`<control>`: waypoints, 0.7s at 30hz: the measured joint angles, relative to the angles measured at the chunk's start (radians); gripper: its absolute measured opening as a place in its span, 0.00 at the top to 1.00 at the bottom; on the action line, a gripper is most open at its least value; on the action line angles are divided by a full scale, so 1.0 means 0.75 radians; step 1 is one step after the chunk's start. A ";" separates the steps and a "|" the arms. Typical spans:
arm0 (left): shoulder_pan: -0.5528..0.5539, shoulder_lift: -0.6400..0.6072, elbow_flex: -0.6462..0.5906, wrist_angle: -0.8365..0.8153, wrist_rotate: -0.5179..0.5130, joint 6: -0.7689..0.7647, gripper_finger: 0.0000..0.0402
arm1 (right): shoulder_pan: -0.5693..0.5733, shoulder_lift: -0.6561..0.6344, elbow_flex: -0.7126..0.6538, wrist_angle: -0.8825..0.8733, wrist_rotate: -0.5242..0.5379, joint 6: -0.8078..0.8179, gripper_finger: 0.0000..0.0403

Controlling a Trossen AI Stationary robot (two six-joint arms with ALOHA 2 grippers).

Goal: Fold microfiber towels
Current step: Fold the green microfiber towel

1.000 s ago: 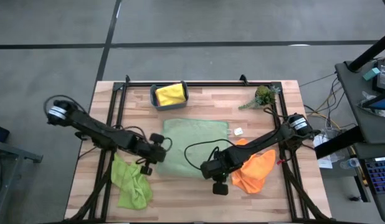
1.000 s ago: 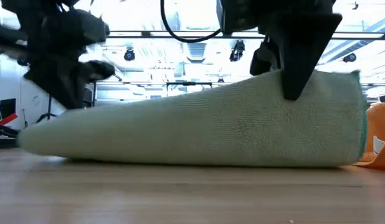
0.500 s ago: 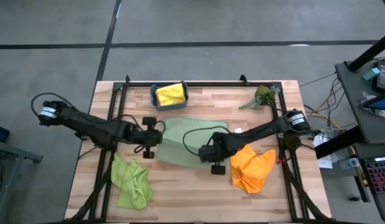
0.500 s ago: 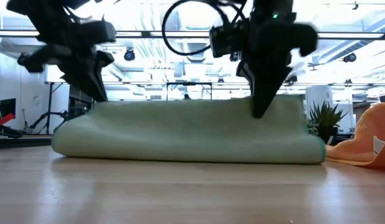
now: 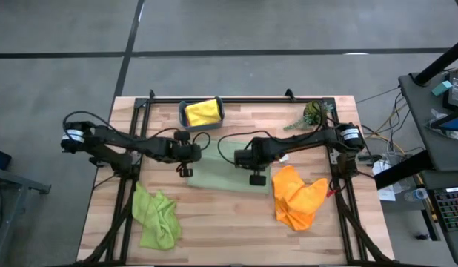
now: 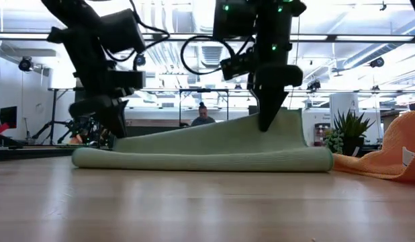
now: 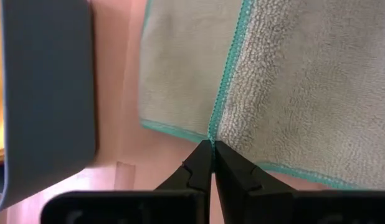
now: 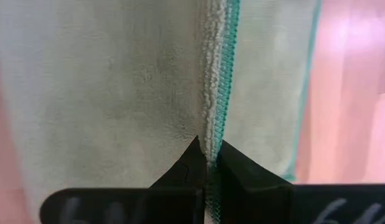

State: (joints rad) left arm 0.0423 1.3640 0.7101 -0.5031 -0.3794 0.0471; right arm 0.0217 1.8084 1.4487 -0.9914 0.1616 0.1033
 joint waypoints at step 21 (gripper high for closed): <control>0.227 0.050 -0.001 0.228 -0.064 0.205 1.00 | -0.201 0.002 -0.004 0.053 0.033 -0.139 0.98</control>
State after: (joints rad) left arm 0.2129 1.4012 0.7096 -0.3323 -0.4277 0.2010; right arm -0.1291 1.8095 1.4456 -0.9518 0.1867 -0.0013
